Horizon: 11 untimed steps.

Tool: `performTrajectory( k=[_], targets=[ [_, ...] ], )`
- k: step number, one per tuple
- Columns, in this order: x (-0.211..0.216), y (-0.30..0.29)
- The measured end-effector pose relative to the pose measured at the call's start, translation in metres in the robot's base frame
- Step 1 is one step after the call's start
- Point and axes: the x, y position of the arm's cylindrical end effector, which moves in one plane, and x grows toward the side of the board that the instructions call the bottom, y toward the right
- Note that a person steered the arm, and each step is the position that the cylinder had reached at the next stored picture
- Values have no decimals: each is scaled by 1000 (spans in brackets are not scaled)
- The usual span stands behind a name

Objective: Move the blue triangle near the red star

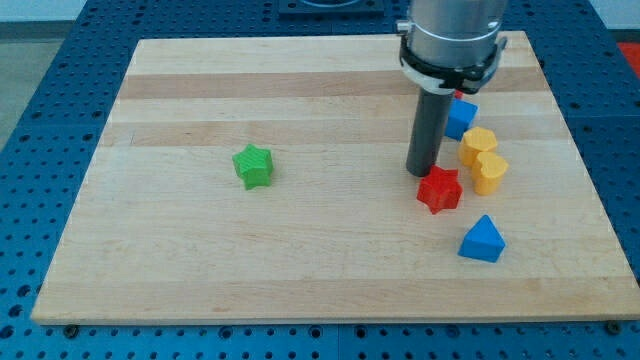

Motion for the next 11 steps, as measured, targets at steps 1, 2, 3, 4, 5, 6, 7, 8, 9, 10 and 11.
performTrajectory(
  k=[1,2,3,4,5,6,7,8,9,10,11],
  targets=[
    [2,2],
    [20,2],
    [28,2],
    [32,-6],
    [50,-16],
    [51,-16],
    [51,-8],
    [51,6],
    [50,19],
    [41,29],
    [39,29]
  ],
)
